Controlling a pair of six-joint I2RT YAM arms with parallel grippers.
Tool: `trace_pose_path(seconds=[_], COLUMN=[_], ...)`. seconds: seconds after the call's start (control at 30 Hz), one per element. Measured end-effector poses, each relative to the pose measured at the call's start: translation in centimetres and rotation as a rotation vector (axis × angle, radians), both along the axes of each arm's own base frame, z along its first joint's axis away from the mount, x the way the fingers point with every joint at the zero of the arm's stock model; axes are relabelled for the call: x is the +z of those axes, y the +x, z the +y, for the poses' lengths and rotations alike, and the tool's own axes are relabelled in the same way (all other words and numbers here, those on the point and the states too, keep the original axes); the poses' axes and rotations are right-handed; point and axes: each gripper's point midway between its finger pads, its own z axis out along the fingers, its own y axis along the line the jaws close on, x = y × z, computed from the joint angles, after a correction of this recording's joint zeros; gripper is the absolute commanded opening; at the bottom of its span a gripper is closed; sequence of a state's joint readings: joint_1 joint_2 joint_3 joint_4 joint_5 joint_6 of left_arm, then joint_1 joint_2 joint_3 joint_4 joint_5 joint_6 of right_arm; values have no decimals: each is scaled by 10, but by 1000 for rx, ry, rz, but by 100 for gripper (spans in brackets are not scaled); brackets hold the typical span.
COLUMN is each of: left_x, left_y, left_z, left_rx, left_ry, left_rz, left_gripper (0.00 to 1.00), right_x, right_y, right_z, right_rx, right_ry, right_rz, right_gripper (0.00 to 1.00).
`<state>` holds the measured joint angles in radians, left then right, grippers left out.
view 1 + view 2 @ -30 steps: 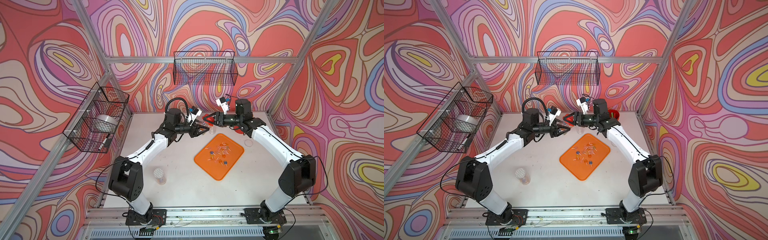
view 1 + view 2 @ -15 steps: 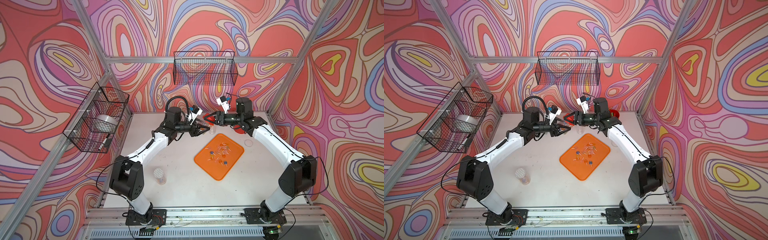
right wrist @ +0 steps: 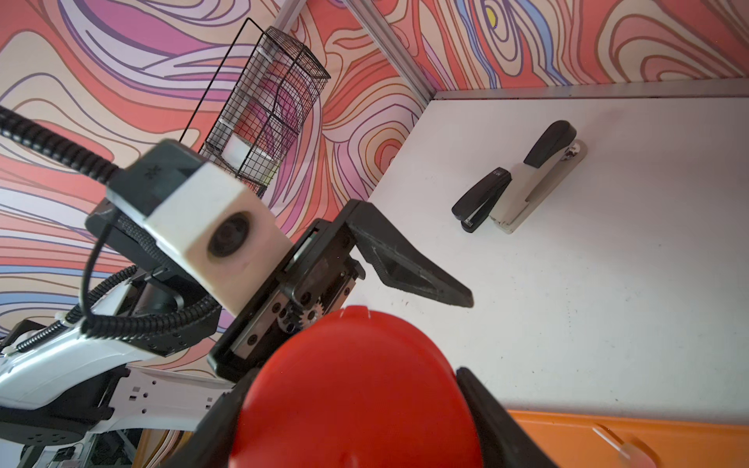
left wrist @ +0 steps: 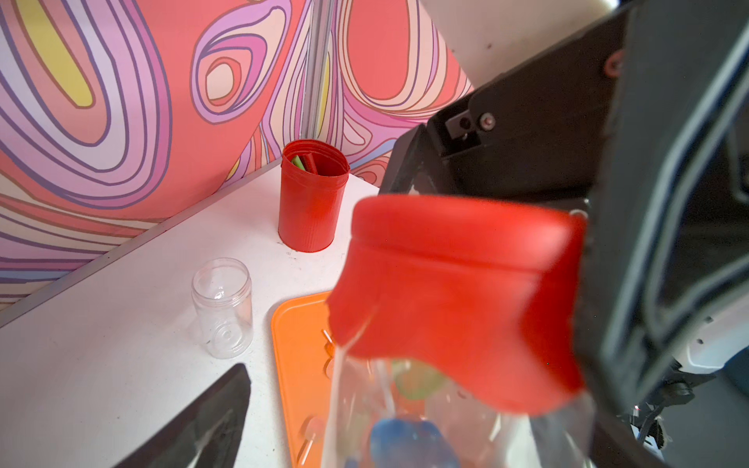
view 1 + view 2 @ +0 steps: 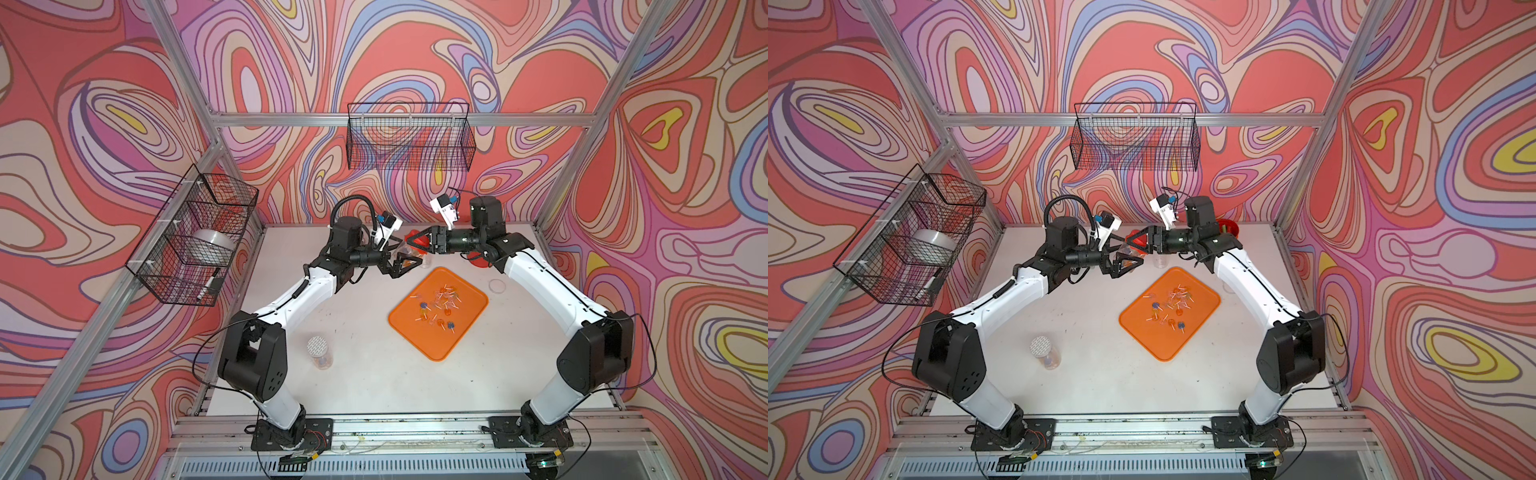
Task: Pour the candies out of the jar
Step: Pick up the jar from the center of the board.
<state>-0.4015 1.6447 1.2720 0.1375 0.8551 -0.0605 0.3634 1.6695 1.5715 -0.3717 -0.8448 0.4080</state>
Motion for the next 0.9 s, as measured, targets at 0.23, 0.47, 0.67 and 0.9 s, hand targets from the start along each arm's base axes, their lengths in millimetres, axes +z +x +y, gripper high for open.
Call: trace_pose_path(seconds=[0.23, 0.47, 0.67, 0.9], left_x=[8, 22, 18, 11], left_y=[-1, -5, -6, 0], left_z=[8, 5, -2, -12], left_rx=[-32, -77, -100, -128], left_ry=[-55, -59, -37, -8], left_rz=[13, -3, 5, 35], left_gripper=[94, 92, 88, 85], right_x=[5, 5, 12, 7], right_y=[3, 3, 3, 4], right_z=[-1, -1, 1, 2], right_rx=[-8, -9, -6, -7], right_ry=[-12, -12, 19, 37], right_rz=[-35, -33, -33, -14], right_gripper=[34, 33, 33, 33])
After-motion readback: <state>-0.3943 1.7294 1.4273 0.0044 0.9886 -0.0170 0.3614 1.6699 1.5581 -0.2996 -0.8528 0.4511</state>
